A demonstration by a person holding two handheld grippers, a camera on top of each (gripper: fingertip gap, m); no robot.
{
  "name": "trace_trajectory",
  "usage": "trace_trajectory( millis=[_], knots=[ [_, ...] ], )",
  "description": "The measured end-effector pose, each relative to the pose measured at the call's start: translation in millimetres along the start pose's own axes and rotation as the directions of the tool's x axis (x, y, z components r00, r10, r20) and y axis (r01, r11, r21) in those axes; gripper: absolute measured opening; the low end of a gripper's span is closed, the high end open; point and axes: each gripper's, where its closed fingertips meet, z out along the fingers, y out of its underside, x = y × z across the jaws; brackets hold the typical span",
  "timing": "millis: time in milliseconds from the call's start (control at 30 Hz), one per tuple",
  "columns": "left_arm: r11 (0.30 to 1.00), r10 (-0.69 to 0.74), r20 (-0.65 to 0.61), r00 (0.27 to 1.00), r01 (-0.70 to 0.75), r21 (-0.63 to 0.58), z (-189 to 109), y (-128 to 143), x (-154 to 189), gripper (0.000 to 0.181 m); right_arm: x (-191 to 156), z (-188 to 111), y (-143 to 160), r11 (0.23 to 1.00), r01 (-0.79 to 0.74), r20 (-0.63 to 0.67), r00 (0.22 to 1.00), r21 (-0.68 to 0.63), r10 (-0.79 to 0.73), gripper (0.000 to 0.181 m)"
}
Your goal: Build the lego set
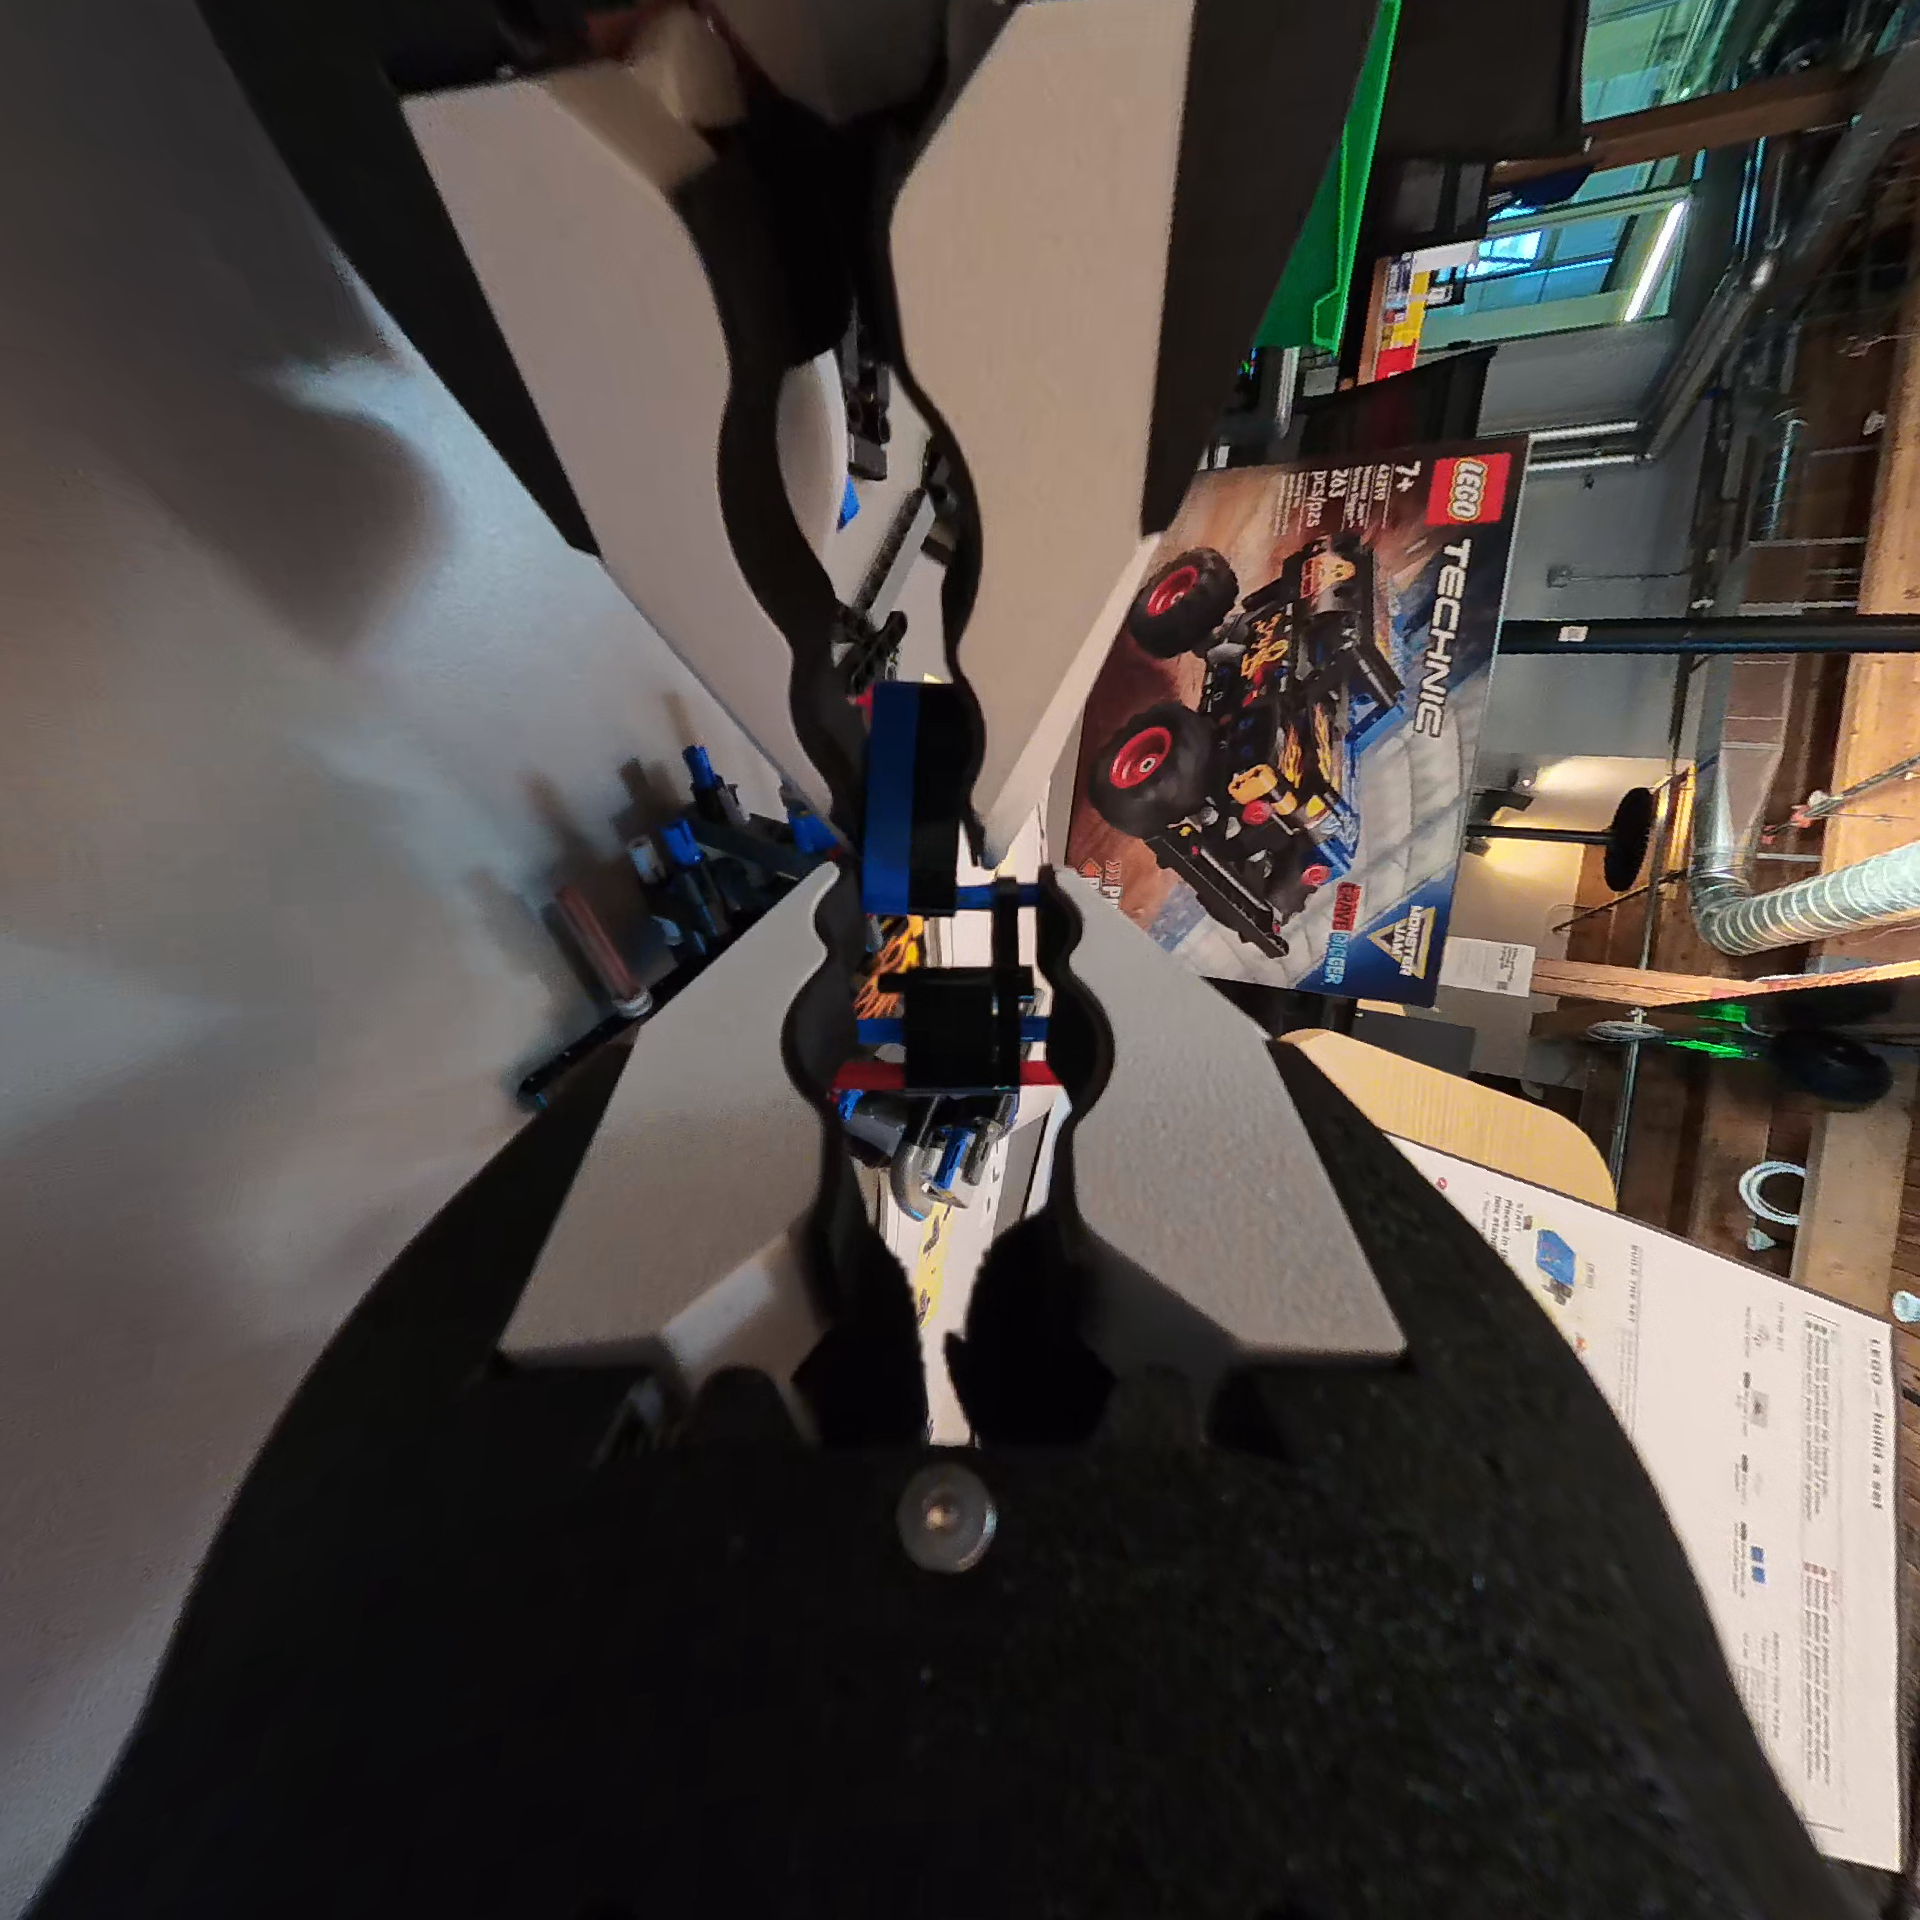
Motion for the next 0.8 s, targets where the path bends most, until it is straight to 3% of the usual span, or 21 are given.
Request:
trace_trajectory(
  millis=[67, 367, 533, 633, 800],
  knots=[
    [1.0, 0.0, 0.023, 1.0, 0.0, -0.016, 0.1, 1.2, -5.0, 0.014, 1.6, -0.2, 0.0, 1.0, -0.012, -0.005, 1.0, -0.002, 0.012, 0.023],
    [0.999, -0.037, 0.014, 0.999, 0.037, -0.025, 2.0, 5.0, -6.1, 0.015, 2.6, 3.7, 0.7, 0.994, -0.103, 0.008, 0.995, 0.028, 0.103, 0.023],
    [0.986, -0.155, 0.03, 0.988, 0.153, 0.06, -5.2, -3.0, -22.0, 0.016, 22.9, -22.6, -8.8, 0.98, -0.156, -0.039, 0.986, 0.125, 0.162, 0.043],
    [0.967, -0.237, 0.008, 0.971, 0.235, 0.093, -7.6, -1.2, -29.7, 0.015, 39.4, -49.8, -13.3, 0.931, -0.265, 0.014, 0.963, 0.252, 0.27, 0.046],
    [0.885, -0.407, -0.154, 0.9, 0.43, 0.177, -15.2, -11.5, -31.4, 0.016, 34.2, -56.3, 15.8, 0.826, -0.488, 0.228, 0.87, 0.281, 0.437, 0.048]
  ],
)
